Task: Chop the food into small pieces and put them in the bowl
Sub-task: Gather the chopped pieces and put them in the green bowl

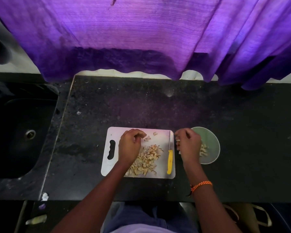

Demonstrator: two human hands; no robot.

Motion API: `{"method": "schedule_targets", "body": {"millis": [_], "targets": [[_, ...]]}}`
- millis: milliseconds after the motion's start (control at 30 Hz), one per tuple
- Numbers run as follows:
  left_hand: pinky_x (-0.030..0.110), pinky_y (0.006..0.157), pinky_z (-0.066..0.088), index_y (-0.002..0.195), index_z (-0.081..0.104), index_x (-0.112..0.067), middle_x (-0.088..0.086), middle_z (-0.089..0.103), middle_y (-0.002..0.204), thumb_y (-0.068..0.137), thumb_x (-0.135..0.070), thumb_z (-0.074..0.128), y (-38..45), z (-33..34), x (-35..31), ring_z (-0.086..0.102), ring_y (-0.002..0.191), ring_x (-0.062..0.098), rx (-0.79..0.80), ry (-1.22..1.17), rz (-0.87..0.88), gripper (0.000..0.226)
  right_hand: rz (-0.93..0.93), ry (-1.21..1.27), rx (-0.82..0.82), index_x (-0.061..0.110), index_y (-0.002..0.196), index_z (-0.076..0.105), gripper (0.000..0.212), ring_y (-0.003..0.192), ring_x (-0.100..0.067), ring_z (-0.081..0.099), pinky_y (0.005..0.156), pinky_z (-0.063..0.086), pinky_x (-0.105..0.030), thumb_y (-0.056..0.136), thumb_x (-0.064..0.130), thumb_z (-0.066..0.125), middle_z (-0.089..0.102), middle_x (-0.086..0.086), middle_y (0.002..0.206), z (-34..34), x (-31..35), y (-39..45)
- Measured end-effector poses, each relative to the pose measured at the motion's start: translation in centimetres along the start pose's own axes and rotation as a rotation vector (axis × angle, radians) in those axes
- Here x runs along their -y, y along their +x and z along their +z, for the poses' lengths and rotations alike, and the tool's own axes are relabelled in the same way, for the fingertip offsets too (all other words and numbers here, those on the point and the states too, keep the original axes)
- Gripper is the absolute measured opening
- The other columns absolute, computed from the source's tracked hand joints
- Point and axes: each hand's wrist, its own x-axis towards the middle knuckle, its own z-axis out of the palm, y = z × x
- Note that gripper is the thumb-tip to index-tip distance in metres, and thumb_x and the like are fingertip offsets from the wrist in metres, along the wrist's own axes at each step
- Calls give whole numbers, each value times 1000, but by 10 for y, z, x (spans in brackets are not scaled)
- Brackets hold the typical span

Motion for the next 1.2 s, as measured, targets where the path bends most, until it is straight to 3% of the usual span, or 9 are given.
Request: {"method": "schedule_targets", "body": {"millis": [100, 233, 367, 500, 633, 767, 900, 1033, 1200], "targets": [[41, 86, 60, 96, 81, -27, -19, 76, 98, 97, -11, 58, 2, -6, 5, 70, 97, 8, 2, -30, 34, 28, -86, -38, 129, 21, 75, 73, 22, 65, -13, 65, 58, 51, -36, 92, 15, 59, 70, 2, 72, 33, -4, -16], [36, 83, 59, 98, 80, -25, -16, 74, 100, 94, -8, 69, 4, -12, 15, 69, 92, 6, 7, -17, 23, 20, -274, -285, 285, 22, 90, 77, 17, 84, -3, 66, 80, 57, -29, 91, 11, 65, 73, 13, 89, 66, -14, -29], [36, 85, 58, 103, 80, -29, -18, 72, 101, 94, -13, 75, 3, -19, 27, 66, 92, 6, 16, 99, 24, 19, -368, -518, 374, 23, 106, 76, 23, 94, -10, 68, 85, 58, -33, 99, 12, 57, 74, 5, 105, 79, -23, -32], [34, 92, 58, 106, 83, -28, -19, 78, 101, 95, -4, 68, 3, -23, 31, 68, 97, 4, 35, 99, 7, 31, -427, -623, 409, 23, 127, 67, 42, 109, -18, 67, 94, 58, -37, 96, -1, 54, 71, -1, 122, 77, -20, -33], [28, 91, 57, 108, 82, -31, -22, 76, 99, 91, 0, 69, 2, -24, 32, 67, 98, 1, 59, 76, -6, 38, -474, -696, 369, 28, 127, 54, 29, 94, -17, 67, 76, 58, -37, 101, 18, 49, 71, 3, 107, 77, -16, -35], [28, 89, 50, 105, 80, -36, -20, 74, 102, 91, -8, 72, 3, -23, 34, 62, 102, 6, 55, 99, 47, 33, -631, -800, 387, 27, 126, 58, 32, 101, -16, 57, 82, 50, -37, 100, 36, 42, 70, 3, 110, 82, -16, -36], [33, 90, 52, 107, 80, -34, -19, 74, 105, 90, -8, 71, 5, -24, 35, 62, 102, 8, 29, 81, 45, 32, -511, -749, 383, 28, 142, 49, 40, 94, -23, 61, 81, 53, -41, 102, 29, 40, 68, -5, 107, 84, -19, -40], [36, 86, 54, 104, 79, -36, -19, 72, 99, 84, -3, 70, 9, -28, 37, 61, 94, 9, 53, 108, 64, 39, -516, -657, 379, 24, 125, 63, 33, 107, -17, 59, 85, 57, -37, 96, 9, 57, 65, 0, 115, 84, -26, -37], [35, 81, 58, 99, 80, -30, -13, 72, 94, 79, 13, 64, 13, -32, 41, 67, 86, 7, 72, 69, 68, 50, -490, -627, 378, 26, 100, 66, 15, 96, -7, 56, 81, 55, -34, 96, 16, 56, 62, 10, 103, 83, -36, -26]]}}
